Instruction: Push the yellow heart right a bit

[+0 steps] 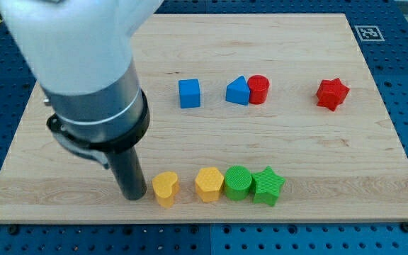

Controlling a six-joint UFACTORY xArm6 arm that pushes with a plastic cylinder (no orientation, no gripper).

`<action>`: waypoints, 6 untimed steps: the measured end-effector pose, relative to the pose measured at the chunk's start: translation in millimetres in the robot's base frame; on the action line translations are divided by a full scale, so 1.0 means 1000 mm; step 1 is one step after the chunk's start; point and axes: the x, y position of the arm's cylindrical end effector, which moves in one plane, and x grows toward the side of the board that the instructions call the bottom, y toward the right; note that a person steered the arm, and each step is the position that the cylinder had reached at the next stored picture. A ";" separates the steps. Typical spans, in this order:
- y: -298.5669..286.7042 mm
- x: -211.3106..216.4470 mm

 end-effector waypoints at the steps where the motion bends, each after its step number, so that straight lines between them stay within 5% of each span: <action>1: 0.000 0.007; 6: 0.034 0.007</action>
